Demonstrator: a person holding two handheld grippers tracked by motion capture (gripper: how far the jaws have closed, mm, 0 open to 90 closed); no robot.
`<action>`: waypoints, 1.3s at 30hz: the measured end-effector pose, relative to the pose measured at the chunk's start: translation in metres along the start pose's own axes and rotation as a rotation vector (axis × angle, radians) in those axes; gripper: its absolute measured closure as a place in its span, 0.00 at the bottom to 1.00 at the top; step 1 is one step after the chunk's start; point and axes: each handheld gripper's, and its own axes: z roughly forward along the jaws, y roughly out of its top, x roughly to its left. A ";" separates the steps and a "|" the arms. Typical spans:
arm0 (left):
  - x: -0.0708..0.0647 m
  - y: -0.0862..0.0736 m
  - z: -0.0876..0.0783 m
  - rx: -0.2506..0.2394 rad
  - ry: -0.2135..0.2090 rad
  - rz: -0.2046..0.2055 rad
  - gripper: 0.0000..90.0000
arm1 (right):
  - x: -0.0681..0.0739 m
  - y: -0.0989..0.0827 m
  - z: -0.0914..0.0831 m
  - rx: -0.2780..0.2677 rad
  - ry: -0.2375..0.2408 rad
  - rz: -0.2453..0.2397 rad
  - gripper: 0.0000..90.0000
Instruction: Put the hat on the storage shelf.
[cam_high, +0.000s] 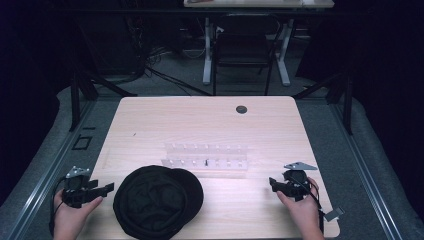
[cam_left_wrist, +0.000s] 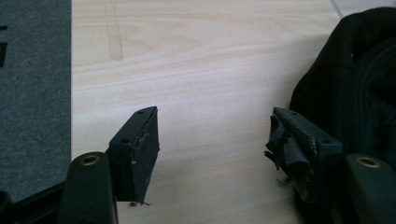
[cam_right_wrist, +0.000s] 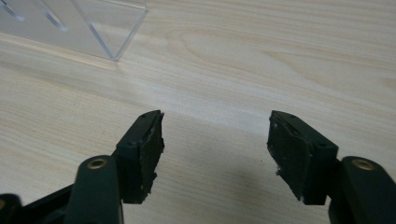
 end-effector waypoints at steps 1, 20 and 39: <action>0.000 0.000 0.001 0.005 0.004 -0.004 0.38 | 0.000 0.000 0.000 0.000 0.000 0.000 0.37; -0.017 0.014 -0.013 0.015 -0.010 0.032 0.27 | 0.027 0.001 -0.001 -0.011 0.003 -0.093 0.17; -0.020 0.003 -0.036 0.113 -0.160 -0.120 0.53 | 0.025 0.000 -0.011 -0.092 -0.013 -0.094 0.54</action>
